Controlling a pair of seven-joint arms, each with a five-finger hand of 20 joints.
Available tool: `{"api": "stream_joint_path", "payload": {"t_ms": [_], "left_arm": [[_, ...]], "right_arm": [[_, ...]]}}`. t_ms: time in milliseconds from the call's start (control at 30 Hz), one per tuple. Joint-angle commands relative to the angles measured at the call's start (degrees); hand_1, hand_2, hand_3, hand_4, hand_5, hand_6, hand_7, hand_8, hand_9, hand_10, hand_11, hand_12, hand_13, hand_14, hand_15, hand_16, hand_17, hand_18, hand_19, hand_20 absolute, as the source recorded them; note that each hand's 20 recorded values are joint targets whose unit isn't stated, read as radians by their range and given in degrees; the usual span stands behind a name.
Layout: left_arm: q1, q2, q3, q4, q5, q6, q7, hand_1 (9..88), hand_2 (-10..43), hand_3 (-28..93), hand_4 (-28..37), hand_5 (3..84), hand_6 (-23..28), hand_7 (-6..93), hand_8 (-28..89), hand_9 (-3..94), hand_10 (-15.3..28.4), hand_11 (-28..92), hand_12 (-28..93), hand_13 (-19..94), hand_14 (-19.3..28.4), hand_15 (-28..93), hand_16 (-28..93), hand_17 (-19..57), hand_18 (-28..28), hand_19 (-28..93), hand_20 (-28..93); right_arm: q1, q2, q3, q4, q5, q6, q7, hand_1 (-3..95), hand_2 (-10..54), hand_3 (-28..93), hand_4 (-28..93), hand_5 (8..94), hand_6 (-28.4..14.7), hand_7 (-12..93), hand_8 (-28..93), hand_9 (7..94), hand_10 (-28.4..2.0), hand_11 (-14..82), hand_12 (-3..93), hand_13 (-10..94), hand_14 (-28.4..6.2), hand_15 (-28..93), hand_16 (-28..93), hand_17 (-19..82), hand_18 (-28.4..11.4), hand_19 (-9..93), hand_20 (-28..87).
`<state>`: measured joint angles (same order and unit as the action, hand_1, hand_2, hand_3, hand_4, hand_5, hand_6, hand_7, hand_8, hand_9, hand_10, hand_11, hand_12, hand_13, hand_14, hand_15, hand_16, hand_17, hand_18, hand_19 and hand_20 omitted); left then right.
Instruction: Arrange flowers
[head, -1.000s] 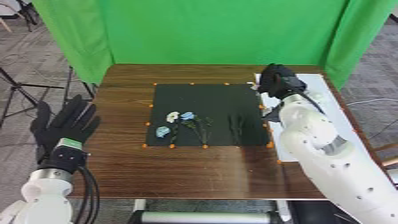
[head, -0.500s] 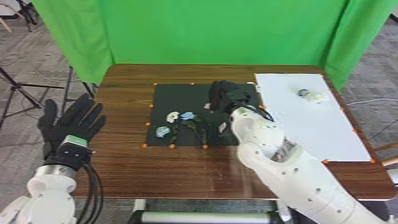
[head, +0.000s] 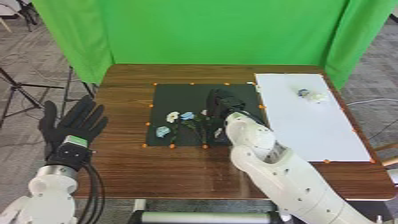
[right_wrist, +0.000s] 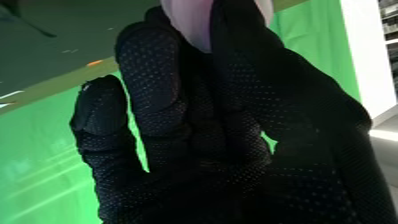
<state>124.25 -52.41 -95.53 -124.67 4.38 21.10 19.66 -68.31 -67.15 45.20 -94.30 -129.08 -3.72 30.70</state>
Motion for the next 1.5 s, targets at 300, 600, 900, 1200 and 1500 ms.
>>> {"api": "stream_joint_path", "payload": {"t_ms": [300, 600, 900, 1200, 1500], "left_arm": [[0.64, -0.52, -0.44, -0.48, -0.69, 0.72, 0.23, 21.1, 14.3, 70, -28.3, 35.0, 8.2, 16.2, -9, 28.4, 13.7, 21, 9, 19, 13.4, 34, -10, -6.3, 11.2, 29, 7], [1.97, -0.82, -1.2, -1.2, 0.6, 1.77, -0.36, 20.6, 14.0, 70, -28.3, 33.6, 8.1, 16.3, -9, 28.0, 13.8, 21, 10, 18, 13.6, 33, -9, -6.3, 11.3, 29, 7], [3.35, -0.6, -2.31, -1.45, -0.14, 0.48, 1.17, 20.6, 13.6, 70, -28.3, 32.1, 8.1, 16.2, -9, 27.6, 13.9, 21, 10, 18, 13.9, 33, -9, -6.7, 11.9, 29, 7], [3.94, -0.16, -2.46, -1.44, -0.49, 0.56, 2.02, 20.9, 13.6, 70, -28.3, 33.5, 8.1, 16.4, -9, 27.8, 13.9, 21, 10, 18, 13.9, 33, -9, -6.7, 11.8, 29, 7], [4.08, -0.18, -2.64, -1.41, 0.53, 0.23, 1.71, 21.3, 13.7, 70, -28.3, 34.4, 8.2, 16.6, -9, 27.9, 13.8, 21, 10, 18, 13.9, 33, -9, -6.6, 11.6, 29, 7]], "right_arm": [[-1.38, -0.88, 1.72, -1.9, 0.89, -4.09, -0.46, 55.5, -9.5, 73, -28, 58.8, -3.3, 22, -15, 60.4, -14.6, 14.9, 14.5, 67, -6.0, 53, 38, 36, -22.6, 85, 37], [-3.93, 2.36, 10.34, -9.46, 2.46, -5.51, 0.34, 44.4, -9.5, 79, -28, 51.0, -5.9, 17, -12, 52.5, -17.2, 12.1, 14.5, 63, -11.0, 60, 26, 34, -23.1, 84, 36], [-1.66, 12.85, 18.99, -7.55, 2.86, -6.2, 8.41, 40.9, -9.5, 79, -28, 47.7, -7.0, 15, -11, 46.6, -18.7, 9.7, 14.3, 58, -13.8, 63, 23, 32, -24.0, 83, 36], [3.75, 18.94, 20.48, 0.57, 7.28, -12.87, 13.58, 41.0, -9.5, 77, -28, 44.7, -8.8, 13, -11, 42.2, -20.1, 8.9, 13.3, 58, -14.9, 68, 22, 32, -24.4, 84, 35], [5.7, 18.94, 19.84, 6.77, 8.77, -16.93, 14.1, 41.2, -9.5, 77, -28, 42.2, -11.1, 9, -9, 39.2, -21.2, 8.1, 13.0, 57, -15.4, 69, 21, 32, -24.6, 84, 35]]}}
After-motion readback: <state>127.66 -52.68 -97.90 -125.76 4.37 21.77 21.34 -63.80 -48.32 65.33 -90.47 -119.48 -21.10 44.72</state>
